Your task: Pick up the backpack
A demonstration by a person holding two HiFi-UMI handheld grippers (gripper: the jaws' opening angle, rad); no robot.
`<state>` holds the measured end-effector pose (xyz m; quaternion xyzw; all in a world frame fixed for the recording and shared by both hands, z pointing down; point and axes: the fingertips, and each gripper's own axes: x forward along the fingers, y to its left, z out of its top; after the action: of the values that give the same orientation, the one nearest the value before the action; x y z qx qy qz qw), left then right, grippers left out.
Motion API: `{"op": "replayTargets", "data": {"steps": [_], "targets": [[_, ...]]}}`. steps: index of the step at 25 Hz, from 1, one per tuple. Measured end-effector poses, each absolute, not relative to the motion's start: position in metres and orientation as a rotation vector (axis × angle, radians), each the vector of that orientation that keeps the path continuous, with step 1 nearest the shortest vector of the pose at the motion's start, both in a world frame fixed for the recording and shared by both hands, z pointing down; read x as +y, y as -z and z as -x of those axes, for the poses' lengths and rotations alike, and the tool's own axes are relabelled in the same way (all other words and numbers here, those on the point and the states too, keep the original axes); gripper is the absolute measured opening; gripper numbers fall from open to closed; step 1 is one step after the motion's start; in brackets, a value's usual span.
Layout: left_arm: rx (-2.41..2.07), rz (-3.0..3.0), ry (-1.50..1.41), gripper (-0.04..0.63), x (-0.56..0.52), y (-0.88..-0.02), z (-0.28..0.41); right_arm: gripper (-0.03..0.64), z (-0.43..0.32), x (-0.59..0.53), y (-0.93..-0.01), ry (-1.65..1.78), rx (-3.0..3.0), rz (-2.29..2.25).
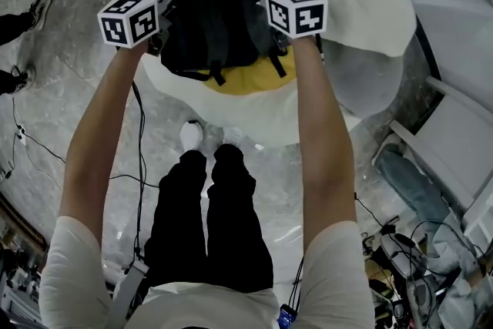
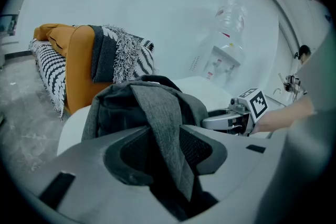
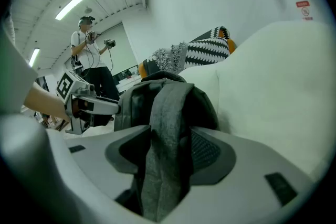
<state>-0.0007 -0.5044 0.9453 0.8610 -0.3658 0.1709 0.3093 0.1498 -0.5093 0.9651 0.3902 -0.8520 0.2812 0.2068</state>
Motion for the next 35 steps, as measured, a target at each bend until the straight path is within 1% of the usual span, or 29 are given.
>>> {"op": "replayTargets", "data": {"steps": [4,5,7,8,12,20,25,35], "targets": [[-0.964,-2.264,-0.445,0.150,-0.511,-0.944,0.000,0.197,-0.138,-0.517,-0.964,-0.849,-2.395,-1.069],[-0.965,-2.266,-0.449,0.112,-0.512,-0.941,0.000,0.192,-0.134,-0.516,-0.962,-0.844,-2.395,-1.053],[-0.964,-2.268,-0.438,0.079,-0.510,-0.931,0.003,0.106,-0.130,-0.510,-0.955,-0.819,-2.391,-1.026],[-0.960,-2.272,-0.428,0.067,-0.509,-0.925,0.004,0.091,-0.130,-0.507,-0.950,-0.815,-2.392,-1.019],[-0.936,-2.310,-0.444,0.051,-0.503,-0.902,0.006,0.063,-0.130,-0.498,-0.928,-0.827,-2.410,-1.017],[-0.889,-2.326,-0.461,0.045,-0.491,-0.881,0.014,0.052,-0.124,-0.485,-0.897,-0.833,-2.440,-0.999],[-0.867,-2.339,-0.459,0.043,-0.468,-0.857,0.021,0.051,-0.117,-0.460,-0.872,-0.894,-2.463,-1.028],[-0.839,-2.316,-0.448,0.043,-0.429,-0.814,0.015,0.048,-0.122,-0.419,-0.826,-0.972,-2.444,-1.090]]}}
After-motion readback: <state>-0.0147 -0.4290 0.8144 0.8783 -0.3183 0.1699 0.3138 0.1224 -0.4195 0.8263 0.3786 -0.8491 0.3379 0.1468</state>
